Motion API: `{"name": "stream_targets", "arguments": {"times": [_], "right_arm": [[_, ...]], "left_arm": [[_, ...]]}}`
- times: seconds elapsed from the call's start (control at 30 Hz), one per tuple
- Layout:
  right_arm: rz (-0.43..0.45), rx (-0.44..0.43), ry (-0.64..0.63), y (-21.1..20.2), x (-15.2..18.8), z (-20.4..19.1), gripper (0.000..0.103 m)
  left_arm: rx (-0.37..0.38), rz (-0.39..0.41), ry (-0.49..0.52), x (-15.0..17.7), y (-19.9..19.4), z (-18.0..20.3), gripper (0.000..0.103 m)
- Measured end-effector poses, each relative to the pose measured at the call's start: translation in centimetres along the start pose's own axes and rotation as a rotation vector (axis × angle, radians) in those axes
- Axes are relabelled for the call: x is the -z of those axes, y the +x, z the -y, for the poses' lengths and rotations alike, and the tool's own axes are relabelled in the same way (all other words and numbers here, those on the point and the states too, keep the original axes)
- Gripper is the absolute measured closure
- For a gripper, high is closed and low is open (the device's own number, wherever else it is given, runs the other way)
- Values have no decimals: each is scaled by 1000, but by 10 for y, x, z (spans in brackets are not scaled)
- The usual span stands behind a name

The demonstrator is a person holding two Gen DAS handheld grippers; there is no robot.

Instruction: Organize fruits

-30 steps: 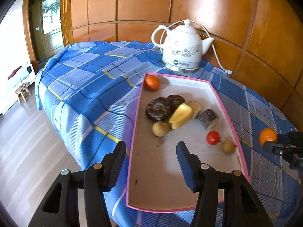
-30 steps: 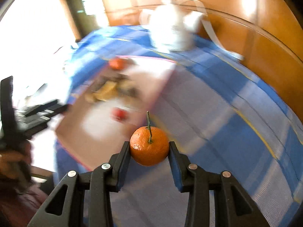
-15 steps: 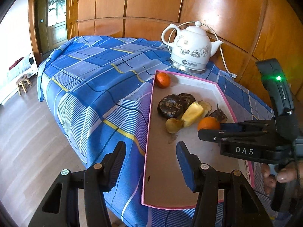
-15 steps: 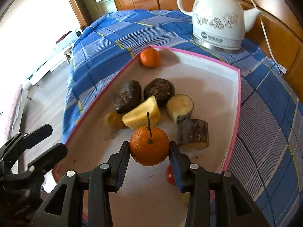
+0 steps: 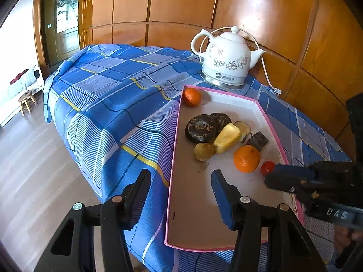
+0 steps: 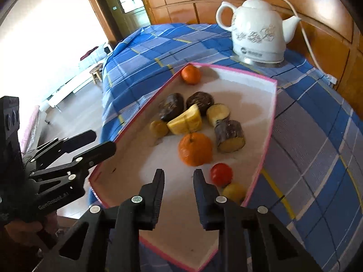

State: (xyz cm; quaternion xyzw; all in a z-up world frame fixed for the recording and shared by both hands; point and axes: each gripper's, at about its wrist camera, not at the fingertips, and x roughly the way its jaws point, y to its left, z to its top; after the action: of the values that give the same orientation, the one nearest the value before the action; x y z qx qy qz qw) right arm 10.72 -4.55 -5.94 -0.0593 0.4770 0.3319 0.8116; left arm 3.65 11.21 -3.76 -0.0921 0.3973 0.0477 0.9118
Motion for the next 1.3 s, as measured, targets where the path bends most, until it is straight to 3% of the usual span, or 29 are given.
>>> {"name": "stream_targets", "arguments": {"times": [0.1, 0.23, 0.5, 0.73, 0.9, 1.03, 1.3], "right_arm": [[-30, -20, 6, 16, -5, -4, 83], [-38, 31, 25, 36, -15, -3, 83], [-36, 13, 55, 29, -9, 0, 83], [28, 54, 56, 10, 4, -8, 83], [100, 89, 84, -13, 16, -12, 75], [161, 143, 121, -31, 29, -13, 67], [235, 322, 188, -57, 57, -12, 67]], "left_arm": [[1, -3, 7, 2, -1, 3, 47], [4, 6, 17, 2, -6, 6, 47], [6, 9, 25, 4, -6, 10, 46], [2, 34, 40, 4, -14, 15, 44], [-2, 50, 56, 8, -20, 20, 40], [0, 70, 71, 10, -27, 25, 33], [-9, 130, 90, 16, -43, 36, 9]]}}
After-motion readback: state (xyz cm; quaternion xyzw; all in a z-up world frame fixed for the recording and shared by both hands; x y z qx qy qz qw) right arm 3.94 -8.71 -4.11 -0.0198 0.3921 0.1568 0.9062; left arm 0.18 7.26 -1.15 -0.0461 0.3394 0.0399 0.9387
